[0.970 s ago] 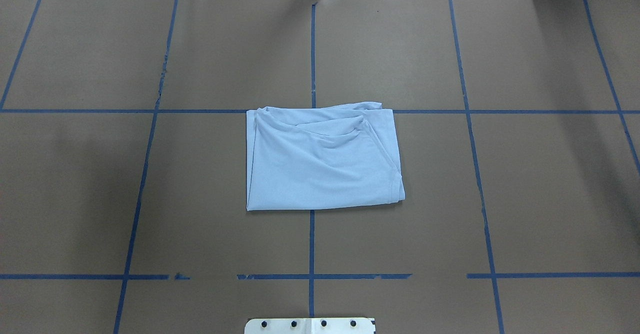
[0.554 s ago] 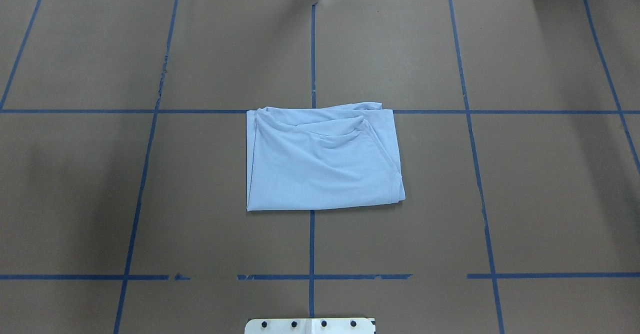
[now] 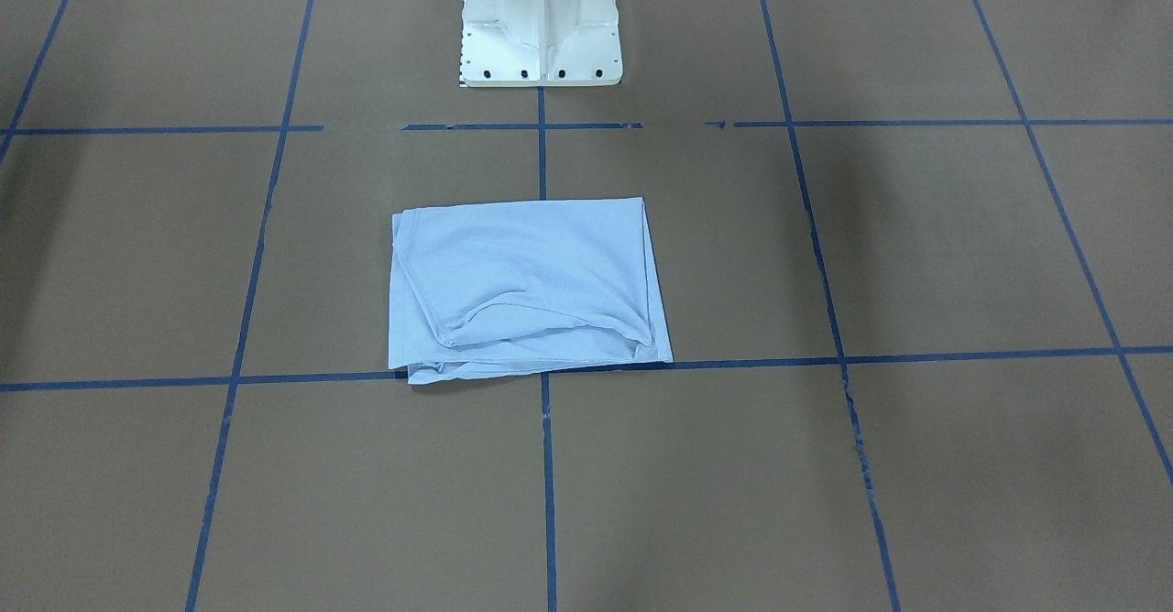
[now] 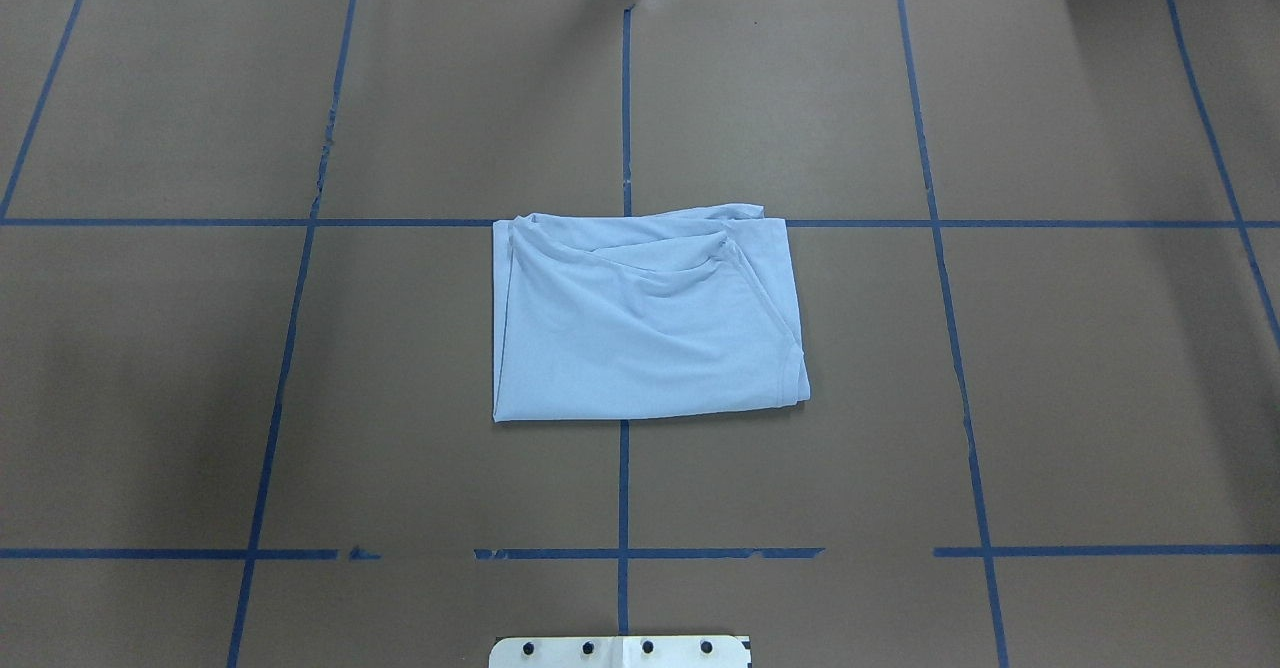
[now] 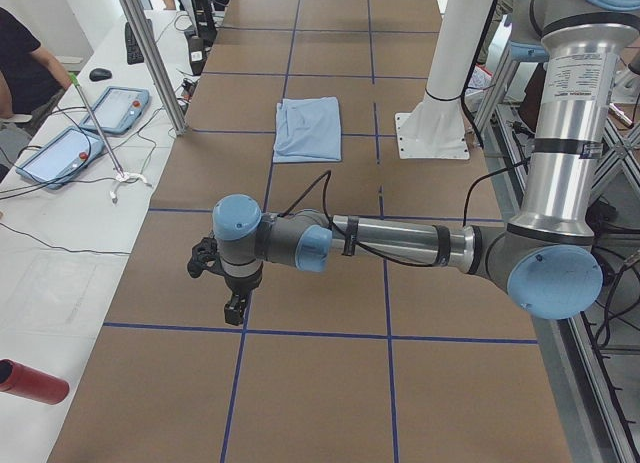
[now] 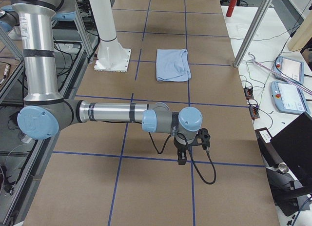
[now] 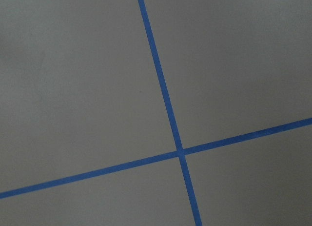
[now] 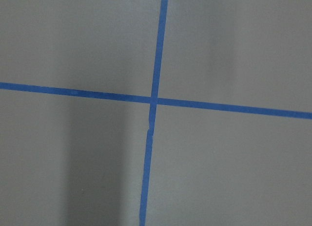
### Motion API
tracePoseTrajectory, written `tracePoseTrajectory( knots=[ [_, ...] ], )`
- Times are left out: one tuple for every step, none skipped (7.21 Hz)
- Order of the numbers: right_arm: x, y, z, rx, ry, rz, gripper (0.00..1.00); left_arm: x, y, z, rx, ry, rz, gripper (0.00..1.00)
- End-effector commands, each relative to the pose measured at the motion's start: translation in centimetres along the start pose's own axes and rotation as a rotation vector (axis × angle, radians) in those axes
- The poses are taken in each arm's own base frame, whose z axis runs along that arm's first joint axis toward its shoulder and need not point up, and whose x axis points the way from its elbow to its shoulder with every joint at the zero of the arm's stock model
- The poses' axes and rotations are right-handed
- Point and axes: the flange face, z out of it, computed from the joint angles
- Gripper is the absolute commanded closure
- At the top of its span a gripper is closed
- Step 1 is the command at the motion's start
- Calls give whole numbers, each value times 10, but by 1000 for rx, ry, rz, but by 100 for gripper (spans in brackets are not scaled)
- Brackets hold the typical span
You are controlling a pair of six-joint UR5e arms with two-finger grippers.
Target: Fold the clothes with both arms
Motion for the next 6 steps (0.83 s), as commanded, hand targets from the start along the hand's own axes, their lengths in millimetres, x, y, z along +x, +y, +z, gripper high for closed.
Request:
tracePoseTrajectory(
  knots=[
    [-1,2,3,6,-14,26,0,-6,19,9,-54,8,-20,0],
    [-1,0,4,33,-16,20,0,-9,22,12,-65,10,14,0],
    [-3,-1,3,50,-18,45,0,-8,22,12,-66,10,13,0],
    [-8,-3,3,67,-20,57,0,-9,22,13,-69,10,11,0],
    [-17,-6,6,83,-25,66,0,-8,21,12,-67,11,8,0],
    [-23,-8,8,92,-27,73,0,-8,21,13,-68,11,4,0]
  ],
)
